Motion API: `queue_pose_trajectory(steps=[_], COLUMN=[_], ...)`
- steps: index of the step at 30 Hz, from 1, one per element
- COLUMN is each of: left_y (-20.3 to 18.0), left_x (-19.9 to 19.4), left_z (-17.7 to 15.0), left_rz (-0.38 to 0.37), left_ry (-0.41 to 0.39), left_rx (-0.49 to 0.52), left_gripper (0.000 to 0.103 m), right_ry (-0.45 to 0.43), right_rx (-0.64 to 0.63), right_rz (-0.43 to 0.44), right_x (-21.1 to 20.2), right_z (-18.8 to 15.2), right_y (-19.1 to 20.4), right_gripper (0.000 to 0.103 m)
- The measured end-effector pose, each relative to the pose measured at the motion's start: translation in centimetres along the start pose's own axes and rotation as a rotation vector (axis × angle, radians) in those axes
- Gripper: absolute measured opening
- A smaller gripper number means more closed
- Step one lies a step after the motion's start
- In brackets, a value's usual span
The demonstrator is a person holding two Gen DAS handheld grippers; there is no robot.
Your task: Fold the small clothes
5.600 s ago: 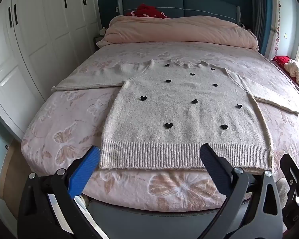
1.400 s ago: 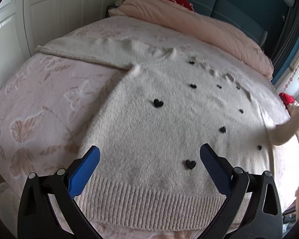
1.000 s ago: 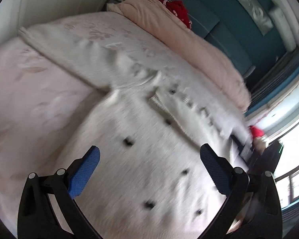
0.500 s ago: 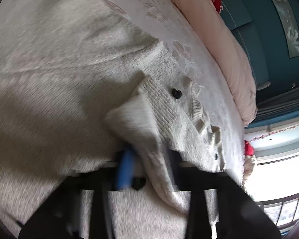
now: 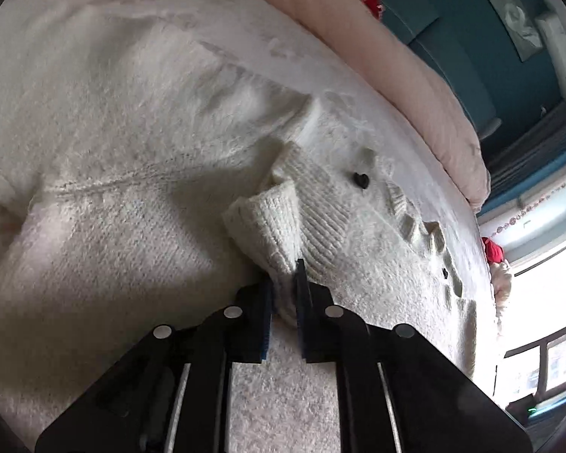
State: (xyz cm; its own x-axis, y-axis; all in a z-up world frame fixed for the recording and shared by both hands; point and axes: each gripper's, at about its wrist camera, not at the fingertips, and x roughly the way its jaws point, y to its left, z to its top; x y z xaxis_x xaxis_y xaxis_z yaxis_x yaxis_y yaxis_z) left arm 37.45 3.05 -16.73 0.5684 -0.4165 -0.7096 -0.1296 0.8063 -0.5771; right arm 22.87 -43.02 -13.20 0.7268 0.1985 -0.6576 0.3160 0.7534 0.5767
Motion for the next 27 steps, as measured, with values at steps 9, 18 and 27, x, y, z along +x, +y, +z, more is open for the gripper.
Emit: queue_pose_trajectory(steps=[9, 18, 27], left_y=[0.0, 2.2, 19.4], left_x=[1.0, -1.4, -17.4], left_z=[-0.7, -0.9, 7.7], left_rz=[-0.006, -0.108, 0.095], left_ry=[-0.047, -0.053, -0.38], left_rx=[0.05, -0.022, -0.352], left_gripper=[0.012, 0.018, 0.079], right_ry=[-0.002, 0.01, 0.023], right_rx=[-0.153, -0.231, -0.437], right_rz=[-0.128, -0.265, -0.246], right_x=[3.2, 4.3, 0.8], right_z=[2.2, 0.5, -8.5], right_y=[2.8, 2.4, 7.2], right_gripper=[0.004, 0.0, 0.035])
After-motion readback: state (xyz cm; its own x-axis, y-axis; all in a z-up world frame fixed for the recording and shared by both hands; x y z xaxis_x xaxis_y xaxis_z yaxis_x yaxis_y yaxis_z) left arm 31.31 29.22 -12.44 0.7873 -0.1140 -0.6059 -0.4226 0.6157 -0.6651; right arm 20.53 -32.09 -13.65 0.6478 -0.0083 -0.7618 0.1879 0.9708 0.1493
